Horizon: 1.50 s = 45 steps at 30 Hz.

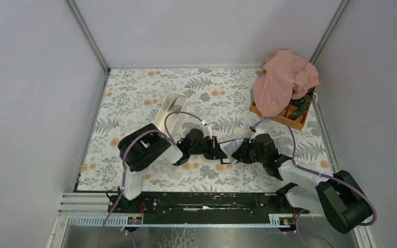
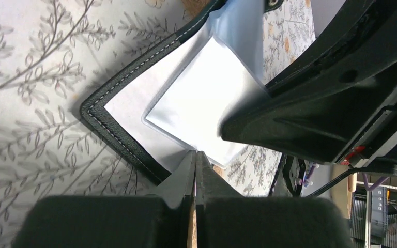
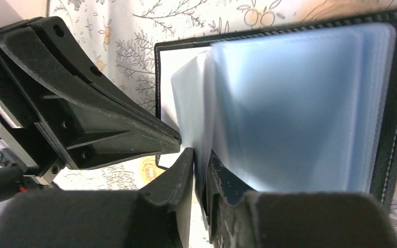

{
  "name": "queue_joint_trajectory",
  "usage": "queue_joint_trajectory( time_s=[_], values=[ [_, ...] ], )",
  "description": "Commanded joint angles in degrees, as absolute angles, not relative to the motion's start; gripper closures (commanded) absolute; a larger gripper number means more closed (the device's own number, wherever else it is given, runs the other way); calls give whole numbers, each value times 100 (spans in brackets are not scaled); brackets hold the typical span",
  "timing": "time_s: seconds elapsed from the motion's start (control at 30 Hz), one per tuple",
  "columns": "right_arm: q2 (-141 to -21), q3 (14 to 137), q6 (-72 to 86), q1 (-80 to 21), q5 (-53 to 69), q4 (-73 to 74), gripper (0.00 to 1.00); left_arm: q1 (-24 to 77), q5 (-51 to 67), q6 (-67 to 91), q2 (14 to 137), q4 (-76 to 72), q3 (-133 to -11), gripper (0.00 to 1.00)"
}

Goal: Take the credit cards out of the card holder

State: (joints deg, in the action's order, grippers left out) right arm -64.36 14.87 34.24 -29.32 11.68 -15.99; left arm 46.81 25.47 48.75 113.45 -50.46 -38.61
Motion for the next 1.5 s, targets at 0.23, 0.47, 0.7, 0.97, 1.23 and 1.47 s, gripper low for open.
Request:
queue_joint_trajectory(
  time_s=[0.23, 0.47, 0.7, 0.97, 1.23, 1.47],
  values=[
    [-7030, 640, 4752, -2914, 1661, -4142, 89, 4616, 2186, 4615, 10103, -4546, -3205, 100],
    [-7541, 537, 5184, -2979, 1744, -5254, 54, 4626, 1978, 4736, 10061, -4845, -2898, 100],
    [-6890, 773, 4635, -3015, 1494, -3994, 54, 4683, 1810, 4814, 10221, -5058, -2800, 100],
    [-5988, 990, 4077, -3015, 1133, -2635, 56, 5009, 2030, 5177, 10381, -5482, -3100, 100],
    [-6721, 834, 4161, -3029, 1349, -3290, 57, 5263, 2067, 5361, 10571, -5542, -3360, 100],
    [-6783, 767, 4304, -3025, 1484, -3543, 50, 5275, 2083, 5303, 11273, -5278, -3633, 100]
  ],
)
